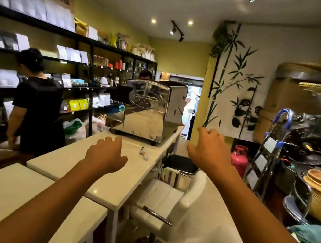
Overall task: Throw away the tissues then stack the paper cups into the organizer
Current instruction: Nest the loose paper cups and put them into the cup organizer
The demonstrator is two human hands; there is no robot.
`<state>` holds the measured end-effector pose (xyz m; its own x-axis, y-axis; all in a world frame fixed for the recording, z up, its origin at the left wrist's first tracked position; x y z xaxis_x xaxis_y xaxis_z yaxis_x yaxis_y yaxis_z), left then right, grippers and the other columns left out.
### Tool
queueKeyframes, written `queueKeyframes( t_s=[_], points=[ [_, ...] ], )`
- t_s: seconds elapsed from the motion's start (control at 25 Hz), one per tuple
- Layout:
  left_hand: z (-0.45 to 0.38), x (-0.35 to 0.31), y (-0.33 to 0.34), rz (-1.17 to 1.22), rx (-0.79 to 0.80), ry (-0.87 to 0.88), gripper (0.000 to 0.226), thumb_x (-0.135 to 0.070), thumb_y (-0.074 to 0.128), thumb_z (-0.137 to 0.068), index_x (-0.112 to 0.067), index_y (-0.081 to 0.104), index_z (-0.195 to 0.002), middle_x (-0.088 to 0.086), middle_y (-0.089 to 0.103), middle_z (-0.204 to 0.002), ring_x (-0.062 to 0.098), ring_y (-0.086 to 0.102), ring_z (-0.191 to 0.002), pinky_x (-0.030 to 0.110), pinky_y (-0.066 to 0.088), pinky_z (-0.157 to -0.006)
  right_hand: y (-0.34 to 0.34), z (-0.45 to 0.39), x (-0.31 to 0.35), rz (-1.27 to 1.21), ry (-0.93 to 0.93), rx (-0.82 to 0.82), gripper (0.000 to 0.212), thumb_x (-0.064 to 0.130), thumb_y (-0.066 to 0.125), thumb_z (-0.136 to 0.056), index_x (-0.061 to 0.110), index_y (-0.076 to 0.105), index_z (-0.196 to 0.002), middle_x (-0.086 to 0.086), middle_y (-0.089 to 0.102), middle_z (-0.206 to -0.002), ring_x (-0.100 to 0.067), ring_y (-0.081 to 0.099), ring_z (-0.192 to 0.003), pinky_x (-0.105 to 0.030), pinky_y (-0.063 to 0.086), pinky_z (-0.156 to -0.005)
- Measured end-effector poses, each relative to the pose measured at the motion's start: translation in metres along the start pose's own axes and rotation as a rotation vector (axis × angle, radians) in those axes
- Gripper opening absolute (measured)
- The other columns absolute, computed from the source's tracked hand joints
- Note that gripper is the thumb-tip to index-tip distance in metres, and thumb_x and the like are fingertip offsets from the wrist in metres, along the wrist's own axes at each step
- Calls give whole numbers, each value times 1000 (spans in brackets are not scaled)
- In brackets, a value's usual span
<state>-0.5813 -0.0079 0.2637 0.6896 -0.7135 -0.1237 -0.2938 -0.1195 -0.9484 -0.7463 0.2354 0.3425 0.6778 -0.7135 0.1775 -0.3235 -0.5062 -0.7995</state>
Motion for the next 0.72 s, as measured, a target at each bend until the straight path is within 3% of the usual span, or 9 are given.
queueKeyframes(
  t_s=[0.2,0.44,0.72],
  points=[
    [12,6,-29,-71,-77,-80,62,-55,60,-87,-22,44,-137,9,60,-130,28,60,-112,38,52,-76,8,-9,15,-93,-111,19,50,44,60,-89,21,49,-132,-13,58,-128,-33,52,-115,-44,52,-86],
    [77,36,-50,-211,-3,-187,60,-49,57,-91,-17,41,-139,15,52,-137,36,48,-124,49,44,-96,41,13,98,-306,-320,132,59,48,65,-87,23,47,-137,-12,58,-130,-34,53,-118,-48,52,-88],
    [177,120,-75,-261,-4,-442,64,-49,57,-92,-17,37,-145,15,51,-140,37,49,-125,50,45,-95,63,72,211,-458,-574,279,64,48,61,-91,17,44,-144,-18,53,-141,-39,49,-126,-49,50,-91]
  ],
)
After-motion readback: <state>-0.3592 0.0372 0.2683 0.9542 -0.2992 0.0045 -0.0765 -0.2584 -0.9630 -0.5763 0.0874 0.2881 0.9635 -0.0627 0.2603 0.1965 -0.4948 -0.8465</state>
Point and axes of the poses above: each hand's wrist, its own z-axis away from the middle knuckle, its own y-axis out of the palm, x = y × z, the point moved 9 cm from there along -z, towards the middle knuckle
